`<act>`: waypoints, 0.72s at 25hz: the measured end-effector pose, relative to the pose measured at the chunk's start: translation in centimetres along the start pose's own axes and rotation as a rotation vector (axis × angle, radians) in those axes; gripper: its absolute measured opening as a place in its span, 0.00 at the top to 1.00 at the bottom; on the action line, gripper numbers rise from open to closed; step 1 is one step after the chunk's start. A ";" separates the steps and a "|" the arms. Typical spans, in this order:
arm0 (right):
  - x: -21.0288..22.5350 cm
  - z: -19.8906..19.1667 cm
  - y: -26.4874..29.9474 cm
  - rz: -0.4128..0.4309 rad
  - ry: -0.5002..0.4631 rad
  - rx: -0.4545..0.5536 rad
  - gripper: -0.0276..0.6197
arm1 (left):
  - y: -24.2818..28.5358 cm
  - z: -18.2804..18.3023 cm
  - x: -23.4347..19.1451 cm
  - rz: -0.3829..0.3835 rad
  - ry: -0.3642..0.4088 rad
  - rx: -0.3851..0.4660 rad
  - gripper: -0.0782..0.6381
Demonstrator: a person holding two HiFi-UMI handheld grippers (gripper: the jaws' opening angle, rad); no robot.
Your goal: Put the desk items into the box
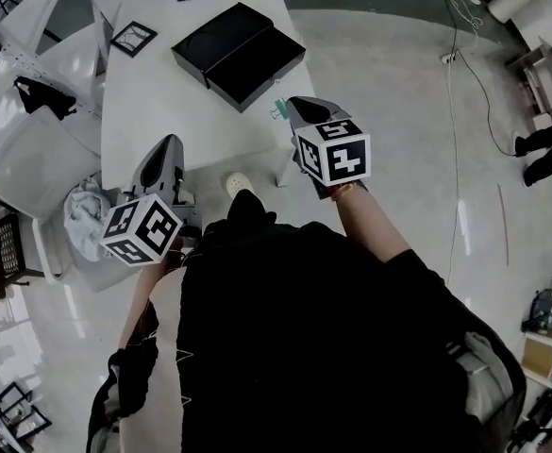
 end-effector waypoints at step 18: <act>7.1 1.8 1.0 -0.104 0.041 -0.023 0.94 | 10.5 1.4 2.2 -0.096 -0.005 -0.043 0.88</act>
Point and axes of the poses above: the fingertips, and each gripper's own axes: y forward along the fingers, x to its right, z out of its top, the point moved 9 cm from there along -y, backward along the fingers, and after that the axes turned 12 degrees about z, right-handed, at the moved point
